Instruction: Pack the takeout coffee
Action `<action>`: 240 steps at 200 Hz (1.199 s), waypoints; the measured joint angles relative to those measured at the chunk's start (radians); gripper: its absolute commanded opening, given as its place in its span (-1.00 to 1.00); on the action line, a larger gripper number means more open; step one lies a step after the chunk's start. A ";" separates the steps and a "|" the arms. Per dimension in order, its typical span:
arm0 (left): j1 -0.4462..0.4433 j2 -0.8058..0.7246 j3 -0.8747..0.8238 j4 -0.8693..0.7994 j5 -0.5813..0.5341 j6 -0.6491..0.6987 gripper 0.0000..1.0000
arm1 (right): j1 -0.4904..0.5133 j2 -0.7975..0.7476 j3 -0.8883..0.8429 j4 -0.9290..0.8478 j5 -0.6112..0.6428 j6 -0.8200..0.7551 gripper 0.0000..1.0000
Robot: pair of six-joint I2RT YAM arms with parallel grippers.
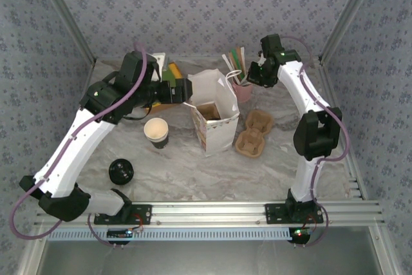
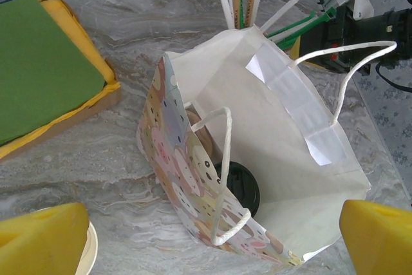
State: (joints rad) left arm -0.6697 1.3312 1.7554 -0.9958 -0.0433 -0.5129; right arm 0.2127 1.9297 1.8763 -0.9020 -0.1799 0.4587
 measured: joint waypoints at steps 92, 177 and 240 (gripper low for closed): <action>0.000 -0.009 -0.025 0.003 0.000 0.008 0.99 | 0.004 -0.158 0.011 -0.080 0.035 0.000 -0.87; 0.000 -0.009 -0.032 0.031 0.005 0.016 1.00 | 0.006 -0.338 0.011 -0.161 0.057 0.000 -0.85; 0.002 -0.014 -0.060 0.065 0.003 0.016 1.00 | 0.015 -0.505 0.011 -0.209 0.064 0.000 -0.84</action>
State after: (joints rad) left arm -0.6674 1.3167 1.6951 -0.9306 -0.0399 -0.4973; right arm 0.2276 1.4250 1.8877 -1.1110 -0.1158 0.4591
